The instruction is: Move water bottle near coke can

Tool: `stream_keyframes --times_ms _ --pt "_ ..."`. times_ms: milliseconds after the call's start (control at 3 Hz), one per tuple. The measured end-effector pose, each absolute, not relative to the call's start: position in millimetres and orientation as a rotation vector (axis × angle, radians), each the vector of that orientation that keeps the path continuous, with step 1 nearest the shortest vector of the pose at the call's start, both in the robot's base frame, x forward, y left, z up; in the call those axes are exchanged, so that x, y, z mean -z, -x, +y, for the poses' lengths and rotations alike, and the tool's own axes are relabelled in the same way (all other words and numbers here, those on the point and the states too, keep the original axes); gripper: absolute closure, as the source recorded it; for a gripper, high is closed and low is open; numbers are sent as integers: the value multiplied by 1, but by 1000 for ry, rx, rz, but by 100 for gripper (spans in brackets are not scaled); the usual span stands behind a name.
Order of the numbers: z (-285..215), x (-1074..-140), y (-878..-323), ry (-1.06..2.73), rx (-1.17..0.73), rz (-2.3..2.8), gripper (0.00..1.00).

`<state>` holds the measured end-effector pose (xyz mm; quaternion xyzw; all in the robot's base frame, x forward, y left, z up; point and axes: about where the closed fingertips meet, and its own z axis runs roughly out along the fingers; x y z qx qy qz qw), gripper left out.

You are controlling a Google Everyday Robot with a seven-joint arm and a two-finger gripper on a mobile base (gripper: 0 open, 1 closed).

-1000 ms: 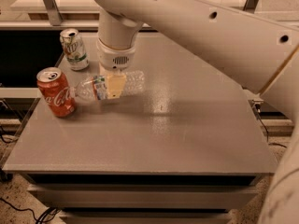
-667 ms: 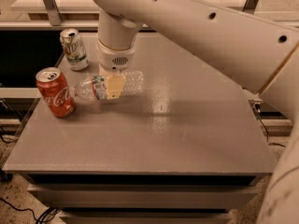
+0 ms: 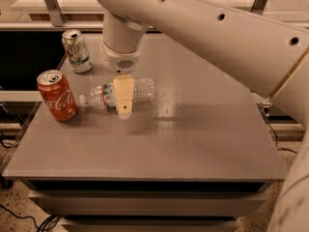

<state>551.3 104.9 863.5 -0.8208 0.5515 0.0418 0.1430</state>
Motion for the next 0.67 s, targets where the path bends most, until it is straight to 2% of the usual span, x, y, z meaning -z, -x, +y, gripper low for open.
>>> stream_keyframes --times_ms 667 --pt "103 -864 -551 2359 -136 1577 0"
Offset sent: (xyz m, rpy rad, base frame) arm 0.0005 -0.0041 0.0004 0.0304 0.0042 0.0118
